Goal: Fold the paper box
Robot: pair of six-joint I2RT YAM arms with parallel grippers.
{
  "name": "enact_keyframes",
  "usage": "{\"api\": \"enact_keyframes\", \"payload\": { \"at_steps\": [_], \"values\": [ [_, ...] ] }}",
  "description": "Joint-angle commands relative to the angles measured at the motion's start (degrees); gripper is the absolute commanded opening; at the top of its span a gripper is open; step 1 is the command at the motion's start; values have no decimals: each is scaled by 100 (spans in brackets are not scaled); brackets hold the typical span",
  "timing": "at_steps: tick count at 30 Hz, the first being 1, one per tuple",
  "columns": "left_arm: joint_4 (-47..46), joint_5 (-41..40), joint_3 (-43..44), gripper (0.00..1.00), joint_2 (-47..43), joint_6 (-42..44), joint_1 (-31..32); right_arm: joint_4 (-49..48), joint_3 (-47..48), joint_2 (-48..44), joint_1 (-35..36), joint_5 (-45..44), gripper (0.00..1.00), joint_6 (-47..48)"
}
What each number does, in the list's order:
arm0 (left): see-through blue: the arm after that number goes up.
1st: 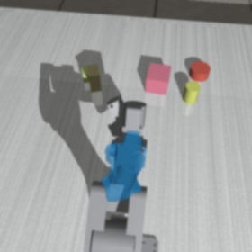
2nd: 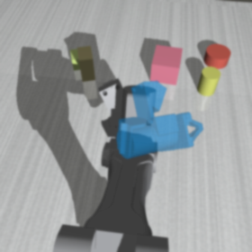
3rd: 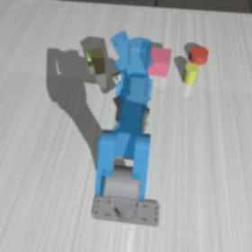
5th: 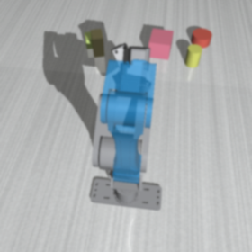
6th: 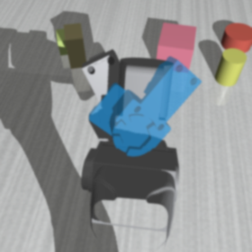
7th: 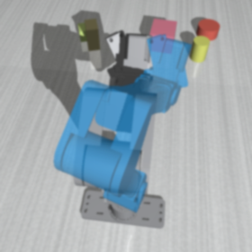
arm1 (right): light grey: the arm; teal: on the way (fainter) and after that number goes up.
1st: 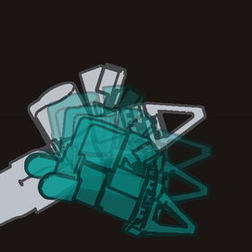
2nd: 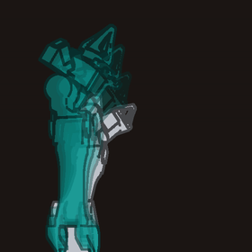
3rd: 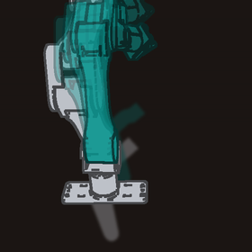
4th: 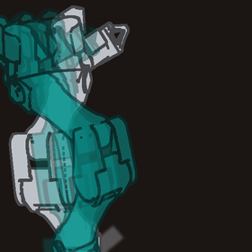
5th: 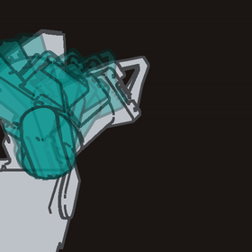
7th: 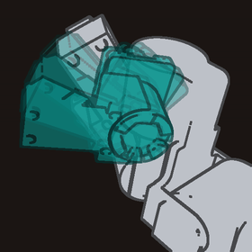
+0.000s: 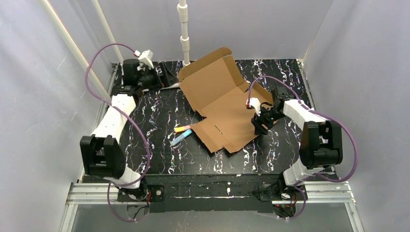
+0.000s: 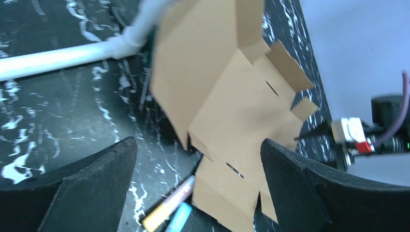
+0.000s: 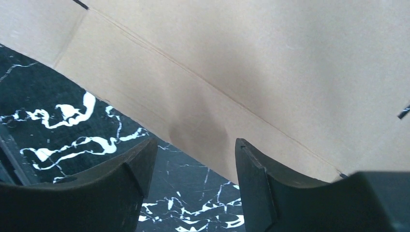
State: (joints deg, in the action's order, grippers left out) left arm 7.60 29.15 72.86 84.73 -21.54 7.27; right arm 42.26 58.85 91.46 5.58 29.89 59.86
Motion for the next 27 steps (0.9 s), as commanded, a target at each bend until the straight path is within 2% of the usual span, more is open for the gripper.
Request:
{"api": "enact_keyframes", "payload": {
  "at_steps": [1, 4, 10, 18, 22, 27],
  "values": [
    [-172, 608, 326, 98, 618, -496, -462, 281, 173, -178, -22, 489, 69, -231],
    [-342, 733, 541, 98, 1006, -552, -464, 187, 108, -95, -22, 466, 69, -325],
    [-1023, 826, 415, 98, 1551, -964, -414, 151, 106, 64, -22, 440, 69, -391],
    [-1217, -284, 164, 98, 1690, -790, 148, 47, 78, 193, -22, 343, 69, -508],
    [-1217, -880, 89, 98, 1906, -1022, 282, 6, 34, 197, -22, 291, 69, -541],
    [-1407, -966, 57, 98, 2128, -1241, 305, -9, 31, 263, -22, 281, 69, -541]
  ]
}}
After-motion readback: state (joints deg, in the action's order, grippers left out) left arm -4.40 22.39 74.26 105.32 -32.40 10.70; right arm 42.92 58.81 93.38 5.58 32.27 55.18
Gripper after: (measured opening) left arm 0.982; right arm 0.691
